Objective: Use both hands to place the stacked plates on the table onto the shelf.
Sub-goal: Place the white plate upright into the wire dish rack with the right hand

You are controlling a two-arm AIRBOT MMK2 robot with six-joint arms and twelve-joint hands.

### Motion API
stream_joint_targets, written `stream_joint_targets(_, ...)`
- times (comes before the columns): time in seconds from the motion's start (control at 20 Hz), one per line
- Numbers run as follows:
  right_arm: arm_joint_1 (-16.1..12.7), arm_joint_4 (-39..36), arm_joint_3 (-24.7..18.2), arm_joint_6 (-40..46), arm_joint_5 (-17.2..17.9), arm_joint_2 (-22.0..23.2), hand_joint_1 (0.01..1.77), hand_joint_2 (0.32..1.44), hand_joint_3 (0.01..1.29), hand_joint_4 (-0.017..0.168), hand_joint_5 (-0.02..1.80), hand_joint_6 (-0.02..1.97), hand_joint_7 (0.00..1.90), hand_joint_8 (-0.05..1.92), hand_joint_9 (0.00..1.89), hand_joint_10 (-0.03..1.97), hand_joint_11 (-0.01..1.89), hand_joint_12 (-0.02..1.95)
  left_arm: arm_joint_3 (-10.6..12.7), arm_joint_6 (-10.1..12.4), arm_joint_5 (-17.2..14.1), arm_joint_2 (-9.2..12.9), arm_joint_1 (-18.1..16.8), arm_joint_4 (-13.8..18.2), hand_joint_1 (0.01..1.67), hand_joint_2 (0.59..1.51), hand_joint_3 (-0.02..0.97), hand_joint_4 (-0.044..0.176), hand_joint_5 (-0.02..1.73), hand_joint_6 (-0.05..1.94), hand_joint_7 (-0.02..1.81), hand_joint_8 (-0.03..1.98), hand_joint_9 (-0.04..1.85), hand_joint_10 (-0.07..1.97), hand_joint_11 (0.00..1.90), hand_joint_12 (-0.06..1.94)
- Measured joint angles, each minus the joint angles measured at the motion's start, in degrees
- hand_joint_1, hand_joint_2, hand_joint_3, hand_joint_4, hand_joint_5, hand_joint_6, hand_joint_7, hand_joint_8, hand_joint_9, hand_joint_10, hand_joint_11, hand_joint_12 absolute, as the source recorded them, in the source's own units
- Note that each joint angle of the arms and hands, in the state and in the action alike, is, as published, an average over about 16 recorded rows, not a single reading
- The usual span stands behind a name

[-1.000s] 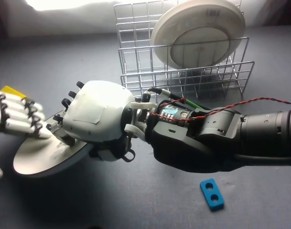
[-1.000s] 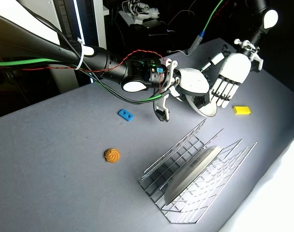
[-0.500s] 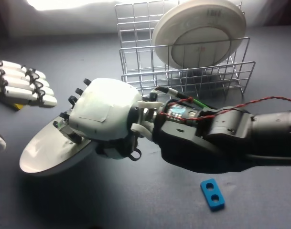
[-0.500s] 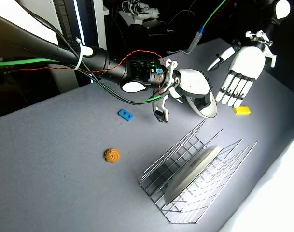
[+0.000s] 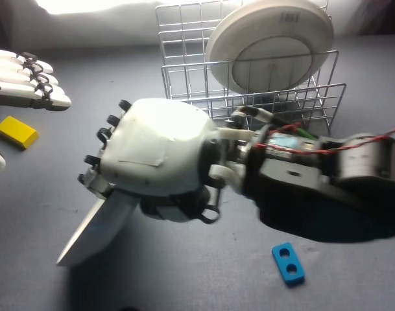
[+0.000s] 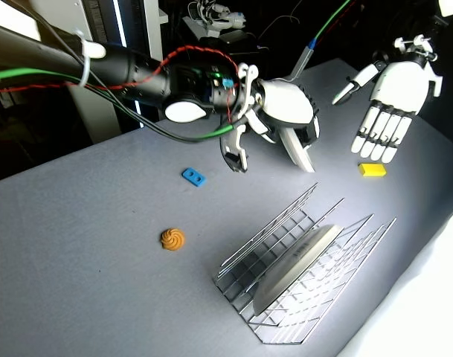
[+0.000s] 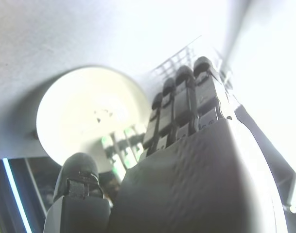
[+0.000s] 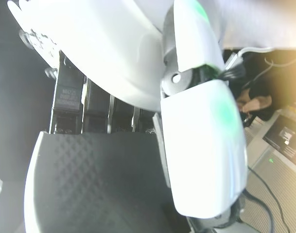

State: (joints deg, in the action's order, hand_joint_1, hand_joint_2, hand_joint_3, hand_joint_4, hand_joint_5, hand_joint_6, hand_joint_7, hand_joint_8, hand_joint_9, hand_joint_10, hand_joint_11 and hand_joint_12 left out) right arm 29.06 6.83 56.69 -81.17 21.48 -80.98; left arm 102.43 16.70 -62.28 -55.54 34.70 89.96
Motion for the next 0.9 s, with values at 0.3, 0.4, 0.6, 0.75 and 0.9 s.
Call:
stream_joint_targets(0.3,-2.6,0.3,-8.4,0.2,-2.9,7.6,1.35,1.03,0.01,-0.005,0.85,1.07,0.97,0.97,0.92,1.17,0.82,1.15,0.5,0.3,-0.2,0.1,-0.9,0.6,0.01,1.172,0.021,0.001,0.02,0.02,0.08,0.00,0.06,0.01,0.02,0.01)
stream_joint_targets(0.4,-3.7,0.7,-10.5,0.6,-4.1,9.8,1.35,1.03,0.01,-0.006,0.85,1.07,0.97,0.97,0.91,1.16,0.82,1.15,0.5,0.3,-0.3,0.1,-0.9,0.8,0.01,1.173,0.021,0.001,0.02,0.02,0.08,0.00,0.06,0.01,0.02,0.01)
stream_joint_targets(0.6,-6.5,1.2,-13.5,2.5,-7.1,13.7,1.36,1.04,0.01,-0.007,0.84,1.05,0.97,0.97,0.91,1.14,0.82,1.15,0.5,0.3,-0.3,0.0,-0.7,1.2,0.02,1.173,0.021,0.001,0.02,0.02,0.07,0.00,0.06,0.01,0.02,0.01)
stream_joint_targets(0.75,-8.8,-1.9,-14.4,8.0,-9.5,16.0,1.36,1.04,0.01,-0.007,0.84,1.04,0.98,0.95,0.91,1.14,0.82,1.15,0.5,0.3,-0.3,0.0,-0.5,1.3,0.01,1.173,0.021,0.001,0.02,0.02,0.07,0.00,0.06,0.01,0.02,0.01)
stream_joint_targets(0.9,-11.5,-10.0,-14.2,19.3,-11.2,17.7,1.36,1.04,0.01,-0.007,0.84,1.04,0.97,0.96,0.92,1.14,0.82,1.15,0.5,0.3,-0.3,0.0,-0.4,1.4,0.01,1.173,0.022,0.001,0.02,0.02,0.07,0.00,0.06,0.01,0.02,0.01)
